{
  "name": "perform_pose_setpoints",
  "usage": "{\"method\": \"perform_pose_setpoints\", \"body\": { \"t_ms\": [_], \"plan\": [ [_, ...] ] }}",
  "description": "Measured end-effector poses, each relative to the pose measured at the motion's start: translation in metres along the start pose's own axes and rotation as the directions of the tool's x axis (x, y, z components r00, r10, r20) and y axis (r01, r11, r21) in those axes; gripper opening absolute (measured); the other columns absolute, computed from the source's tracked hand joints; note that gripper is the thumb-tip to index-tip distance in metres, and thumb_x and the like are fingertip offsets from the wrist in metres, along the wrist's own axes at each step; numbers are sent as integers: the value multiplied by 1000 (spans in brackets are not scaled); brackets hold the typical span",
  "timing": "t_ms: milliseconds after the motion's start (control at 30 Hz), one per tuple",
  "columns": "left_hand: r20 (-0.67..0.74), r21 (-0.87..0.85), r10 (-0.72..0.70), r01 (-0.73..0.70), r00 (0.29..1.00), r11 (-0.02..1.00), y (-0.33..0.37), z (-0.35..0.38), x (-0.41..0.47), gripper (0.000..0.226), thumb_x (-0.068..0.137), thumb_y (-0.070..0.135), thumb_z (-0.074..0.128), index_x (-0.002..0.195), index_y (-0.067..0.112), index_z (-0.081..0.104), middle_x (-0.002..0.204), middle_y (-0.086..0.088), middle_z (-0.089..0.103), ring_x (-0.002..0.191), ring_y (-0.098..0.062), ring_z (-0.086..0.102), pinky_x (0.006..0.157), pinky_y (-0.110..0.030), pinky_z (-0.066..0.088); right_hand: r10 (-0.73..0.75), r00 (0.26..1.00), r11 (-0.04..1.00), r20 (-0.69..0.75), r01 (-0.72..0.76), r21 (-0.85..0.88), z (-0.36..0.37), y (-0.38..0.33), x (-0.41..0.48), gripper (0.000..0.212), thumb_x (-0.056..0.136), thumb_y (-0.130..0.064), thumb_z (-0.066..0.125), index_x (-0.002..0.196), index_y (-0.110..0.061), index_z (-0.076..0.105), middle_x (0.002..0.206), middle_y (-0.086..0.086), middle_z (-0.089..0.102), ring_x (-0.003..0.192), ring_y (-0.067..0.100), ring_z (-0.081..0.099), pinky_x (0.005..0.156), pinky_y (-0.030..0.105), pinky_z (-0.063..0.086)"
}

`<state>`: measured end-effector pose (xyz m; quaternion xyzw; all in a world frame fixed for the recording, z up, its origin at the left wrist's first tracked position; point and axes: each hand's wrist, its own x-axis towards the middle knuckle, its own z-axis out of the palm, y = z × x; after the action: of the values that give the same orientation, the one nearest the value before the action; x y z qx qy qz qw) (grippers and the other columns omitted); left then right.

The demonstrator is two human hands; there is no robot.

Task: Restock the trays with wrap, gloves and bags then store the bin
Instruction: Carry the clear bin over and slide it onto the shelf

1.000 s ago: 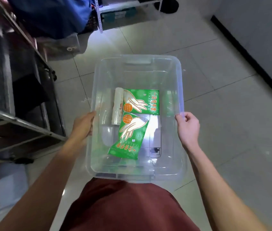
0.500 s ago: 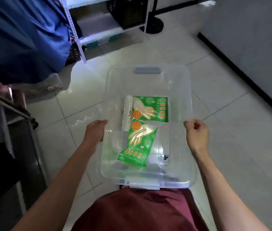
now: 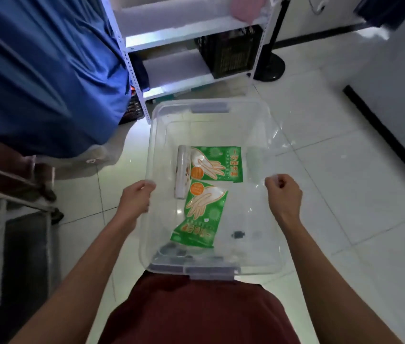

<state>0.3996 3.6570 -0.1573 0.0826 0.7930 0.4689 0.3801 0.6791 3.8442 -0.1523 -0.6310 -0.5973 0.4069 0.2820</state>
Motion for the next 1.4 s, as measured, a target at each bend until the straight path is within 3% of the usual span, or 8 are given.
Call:
{"method": "perform_pose_setpoints", "body": {
  "t_ms": [233, 333, 433, 533, 967, 1067, 1200, 1400],
  "plan": [
    [-125, -117, -77, 62, 989, 991, 52, 15, 142, 8, 93, 23, 63, 91, 21, 70, 86, -6, 62, 68, -18, 53, 57, -27, 39, -178, 967, 973, 181, 200, -116, 106, -77, 155, 35, 87, -16, 58, 66, 4, 39, 58, 5, 33, 54, 12, 26, 47, 23, 22],
    [-163, -144, -118, 94, 980, 985, 72, 22, 217, 27, 92, 26, 64, 117, 16, 69, 88, -2, 65, 71, -16, 56, 60, -27, 41, -189, 960, 961, 205, 224, -162, 159, -102, 215, 37, 91, -17, 58, 66, 4, 41, 57, 4, 35, 54, 12, 28, 48, 22, 23],
    [-154, -108, -175, 159, 972, 981, 98, 22, 282, 48, 90, 33, 64, 135, 16, 59, 117, -4, 69, 99, -23, 65, 88, -37, 53, -189, 956, 953, 224, 234, -195, 200, -132, 265, 39, 95, -20, 55, 63, -1, 41, 56, 2, 35, 54, 12, 29, 50, 25, 25],
    [-137, -48, -198, 193, 971, 980, 133, 21, 336, 64, 84, 42, 63, 142, 18, 53, 136, -7, 62, 123, -29, 58, 108, -49, 44, -179, 954, 950, 240, 231, -209, 233, -162, 312, 38, 96, -21, 52, 63, -8, 41, 57, 0, 37, 55, 12, 30, 52, 30, 27],
    [-128, -117, -444, 431, 887, 895, 193, 96, 550, 65, 88, 29, 67, 148, 20, 44, 125, -1, 60, 108, -21, 62, 86, -37, 48, 84, 878, 922, 472, 112, -372, 390, -163, 542, 19, 93, -13, 49, 108, -5, 58, 106, 9, 66, 85, 24, 56, 67, 26, 41],
    [-94, -149, -545, 529, 833, 835, 180, 116, 596, 61, 88, 34, 65, 145, 24, 46, 132, 3, 56, 114, -22, 58, 94, -45, 43, 190, 828, 907, 528, 57, -416, 432, -140, 584, 34, 88, -21, 58, 119, -8, 57, 127, 12, 65, 108, 30, 62, 93, 34, 47],
    [-62, -179, -645, 627, 762, 758, 144, 136, 652, 47, 85, 39, 64, 130, 26, 57, 132, 2, 55, 117, -27, 54, 93, -53, 40, 270, 796, 902, 542, -13, -431, 484, -103, 619, 47, 92, -18, 59, 137, -8, 50, 140, 13, 56, 124, 30, 55, 92, 25, 37],
    [-50, -151, -668, 656, 742, 740, 67, 160, 739, 46, 89, 35, 64, 132, 23, 55, 132, 0, 55, 118, -30, 53, 95, -55, 39, 332, 784, 883, 525, -62, -466, 557, -20, 652, 41, 91, -18, 58, 131, -11, 52, 143, 10, 54, 127, 29, 54, 98, 32, 40]
  ]
}}
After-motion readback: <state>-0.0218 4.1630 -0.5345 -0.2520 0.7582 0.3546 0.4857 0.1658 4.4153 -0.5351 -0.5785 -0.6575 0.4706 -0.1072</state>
